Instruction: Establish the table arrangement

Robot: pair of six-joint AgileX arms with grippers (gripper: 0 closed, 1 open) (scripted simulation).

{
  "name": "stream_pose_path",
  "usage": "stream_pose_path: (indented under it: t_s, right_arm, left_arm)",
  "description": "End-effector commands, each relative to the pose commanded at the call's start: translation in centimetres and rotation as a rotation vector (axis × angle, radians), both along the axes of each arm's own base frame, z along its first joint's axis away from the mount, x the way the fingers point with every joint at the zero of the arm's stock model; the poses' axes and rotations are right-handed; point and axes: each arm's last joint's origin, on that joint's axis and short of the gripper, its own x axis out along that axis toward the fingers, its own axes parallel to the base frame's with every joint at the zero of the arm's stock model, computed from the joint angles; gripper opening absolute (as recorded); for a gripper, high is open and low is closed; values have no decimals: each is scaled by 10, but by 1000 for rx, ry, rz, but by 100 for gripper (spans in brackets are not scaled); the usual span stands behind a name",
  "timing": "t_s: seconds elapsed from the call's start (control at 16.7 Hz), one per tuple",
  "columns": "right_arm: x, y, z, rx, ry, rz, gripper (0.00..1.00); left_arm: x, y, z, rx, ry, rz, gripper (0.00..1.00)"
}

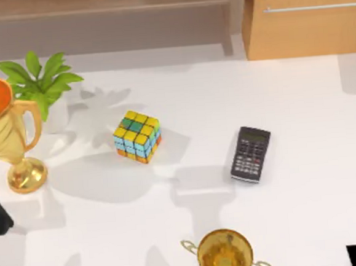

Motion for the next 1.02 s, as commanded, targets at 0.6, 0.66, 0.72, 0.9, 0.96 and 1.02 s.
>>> stream_pose_path:
  t_s: [0.6, 0.66, 0.72, 0.9, 0.96, 1.02]
  right_arm:
    - [18, 1, 0, -2, -8, 5, 0]
    - [23, 1, -1, -2, -8, 5, 0]
    - [27, 1, -3, -1, -4, 3, 0]
    - [30, 0, -5, 0, 0, 0, 0]
    - [30, 0, -5, 0, 0, 0, 0]
    - [30, 0, -5, 0, 0, 0, 8]
  left_arm:
    - [0, 0, 0, 0, 0, 0, 100]
    - [0, 0, 0, 0, 0, 0, 100]
    - [0, 0, 0, 0, 0, 0, 100]
    - [0, 0, 0, 0, 0, 0, 100]
    - [0, 0, 0, 0, 0, 0, 100]
    - [0, 0, 0, 0, 0, 0, 100]
